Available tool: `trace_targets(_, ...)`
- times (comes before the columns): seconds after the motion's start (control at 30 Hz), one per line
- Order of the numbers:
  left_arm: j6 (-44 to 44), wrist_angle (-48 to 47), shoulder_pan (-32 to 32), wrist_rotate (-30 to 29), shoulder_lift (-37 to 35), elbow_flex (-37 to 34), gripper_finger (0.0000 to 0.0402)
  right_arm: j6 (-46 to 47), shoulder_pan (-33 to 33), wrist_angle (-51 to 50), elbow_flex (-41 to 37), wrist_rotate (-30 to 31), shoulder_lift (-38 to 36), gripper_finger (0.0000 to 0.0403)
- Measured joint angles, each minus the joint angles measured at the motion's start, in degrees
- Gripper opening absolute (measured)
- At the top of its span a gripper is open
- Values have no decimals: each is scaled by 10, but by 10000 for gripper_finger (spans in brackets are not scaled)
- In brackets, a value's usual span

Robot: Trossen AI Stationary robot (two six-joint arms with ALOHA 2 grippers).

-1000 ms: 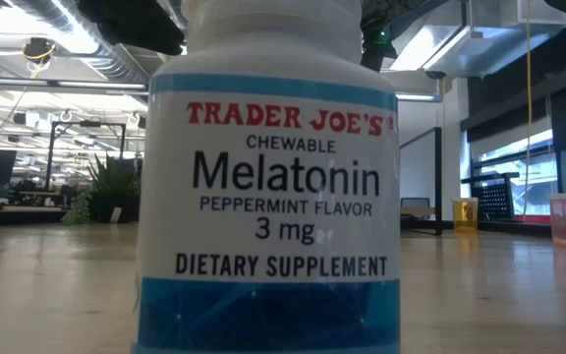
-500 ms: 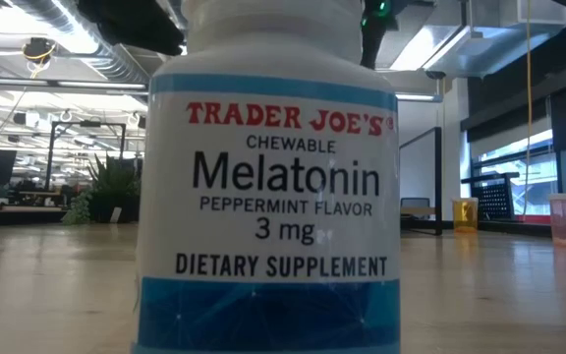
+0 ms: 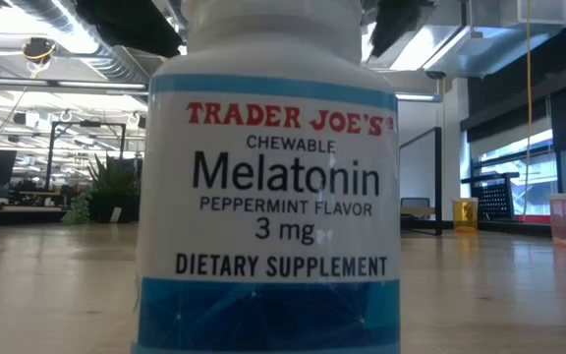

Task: Pick and place medicine bottles onto shelf by color
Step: Put the bottom orange pill bottle on the shelf aligned with the orange bottles

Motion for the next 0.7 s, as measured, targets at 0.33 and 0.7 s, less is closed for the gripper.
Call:
trace_targets(0.33, 4, -1, 0, 40, 0, 0, 195, 152, 130, -106, -1, 74, -2, 152)
trace_targets(0.7, -4, -38, -27, 268, 0, 0, 195, 105, 221, -82, -1, 116, -2, 152)
